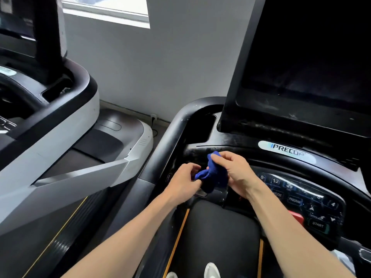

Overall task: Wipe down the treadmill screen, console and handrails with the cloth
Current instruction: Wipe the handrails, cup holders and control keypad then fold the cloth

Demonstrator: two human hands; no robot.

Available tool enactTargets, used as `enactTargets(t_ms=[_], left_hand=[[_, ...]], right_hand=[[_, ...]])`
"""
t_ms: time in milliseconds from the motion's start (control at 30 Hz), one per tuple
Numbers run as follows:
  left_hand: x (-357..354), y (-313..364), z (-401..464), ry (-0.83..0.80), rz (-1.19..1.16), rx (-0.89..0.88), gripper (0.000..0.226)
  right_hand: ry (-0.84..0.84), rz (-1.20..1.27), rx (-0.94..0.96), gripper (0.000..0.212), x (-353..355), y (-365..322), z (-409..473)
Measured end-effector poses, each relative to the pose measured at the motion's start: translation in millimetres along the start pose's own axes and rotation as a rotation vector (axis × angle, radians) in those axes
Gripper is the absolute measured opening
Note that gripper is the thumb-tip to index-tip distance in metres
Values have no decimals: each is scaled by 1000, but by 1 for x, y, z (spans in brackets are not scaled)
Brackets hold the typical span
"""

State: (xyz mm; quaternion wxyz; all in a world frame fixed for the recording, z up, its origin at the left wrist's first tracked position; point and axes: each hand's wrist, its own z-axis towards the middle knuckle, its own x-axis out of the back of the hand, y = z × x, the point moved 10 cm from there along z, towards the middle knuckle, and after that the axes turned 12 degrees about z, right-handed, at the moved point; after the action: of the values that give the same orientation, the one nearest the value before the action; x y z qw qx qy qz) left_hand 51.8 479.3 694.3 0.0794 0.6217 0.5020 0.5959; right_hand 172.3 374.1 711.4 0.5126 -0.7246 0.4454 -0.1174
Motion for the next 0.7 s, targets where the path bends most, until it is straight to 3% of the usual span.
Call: enactTargets(t_ms=[100,167,300,367,467,600,700], left_hand=[[11,-13,0,136,281,-54,48],[21,-21,0,260,479,-77,48],[33,-40,-4,422,739,30,70],[27,-54,-4,401,832,110,85],[13,-72,-9,398,912,194,95],[-8,-84,-15,418,972,233,103],[-14,-86,-14,389,1056,255,102]], right_hand=[[141,-25,206,12,25,-39,11],[115,-150,366,18,25,-75,18],[-38,-779,583,29,-6,-108,50],[-207,-1136,730,33,-38,-91,69],[-594,-1527,962,38,-85,-29,81],[-969,-1822,1183,48,-116,36,75],[-1049,-1923,1129,45,-112,55,86]])
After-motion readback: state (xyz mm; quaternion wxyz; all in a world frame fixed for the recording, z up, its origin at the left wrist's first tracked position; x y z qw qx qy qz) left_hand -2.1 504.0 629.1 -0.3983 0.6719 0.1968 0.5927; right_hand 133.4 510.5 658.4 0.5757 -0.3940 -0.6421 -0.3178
